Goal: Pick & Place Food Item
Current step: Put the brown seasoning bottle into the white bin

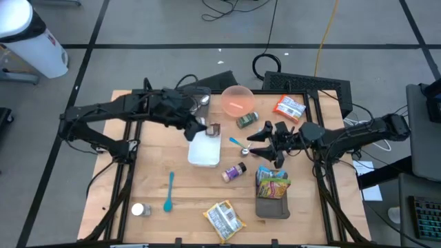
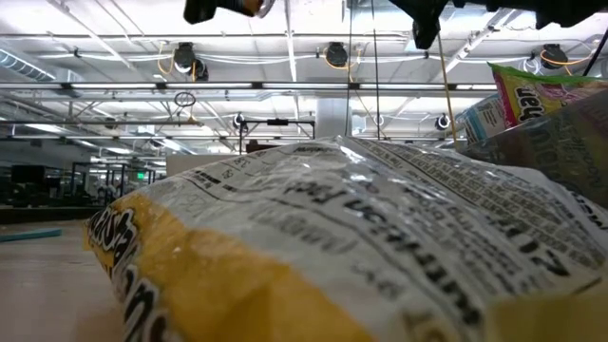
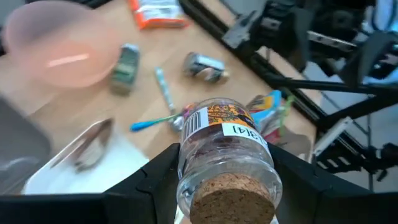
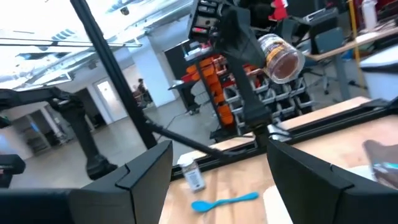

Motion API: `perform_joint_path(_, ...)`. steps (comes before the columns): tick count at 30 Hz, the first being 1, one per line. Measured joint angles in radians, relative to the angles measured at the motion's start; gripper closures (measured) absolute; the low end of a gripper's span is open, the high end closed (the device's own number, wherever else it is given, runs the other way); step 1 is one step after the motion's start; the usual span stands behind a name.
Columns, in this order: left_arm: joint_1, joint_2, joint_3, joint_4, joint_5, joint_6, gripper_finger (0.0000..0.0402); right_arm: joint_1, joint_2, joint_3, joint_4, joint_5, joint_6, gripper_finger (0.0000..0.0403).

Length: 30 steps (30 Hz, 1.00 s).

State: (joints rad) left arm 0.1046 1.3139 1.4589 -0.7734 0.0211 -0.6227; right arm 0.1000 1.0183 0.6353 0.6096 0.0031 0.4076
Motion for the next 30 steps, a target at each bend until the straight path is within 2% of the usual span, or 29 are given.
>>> perform_joint_path(7, 0.056, 0.008, 0.007, -0.104, 0.063, 0.02, 0.0203, -0.043, 0.0, 0.02, -0.001, 0.0, -0.014, 0.0149)
perform_joint_path(13, 0.073, 0.037, 0.006, -0.085, 0.11, 0.041, 0.0203, -0.055, 0.0, 0.02, -0.004, 0.021, -0.062, 0.0149)
perform_joint_path(18, 0.069, 0.079, 0.006, 0.049, 0.207, 0.024, 0.0203, -0.035, 0.0, 0.035, -0.035, 0.114, -0.217, 0.0149)
perform_joint_path(23, 0.072, 0.114, 0.006, 0.186, 0.294, -0.009, 0.0203, -0.002, 0.0, 0.118, -0.164, 0.216, -0.426, 0.0149)
perform_joint_path(30, 0.08, 0.143, 0.006, 0.269, 0.297, -0.062, 0.0203, 0.034, 0.0, 0.176, -0.212, 0.313, -0.639, 0.0149)
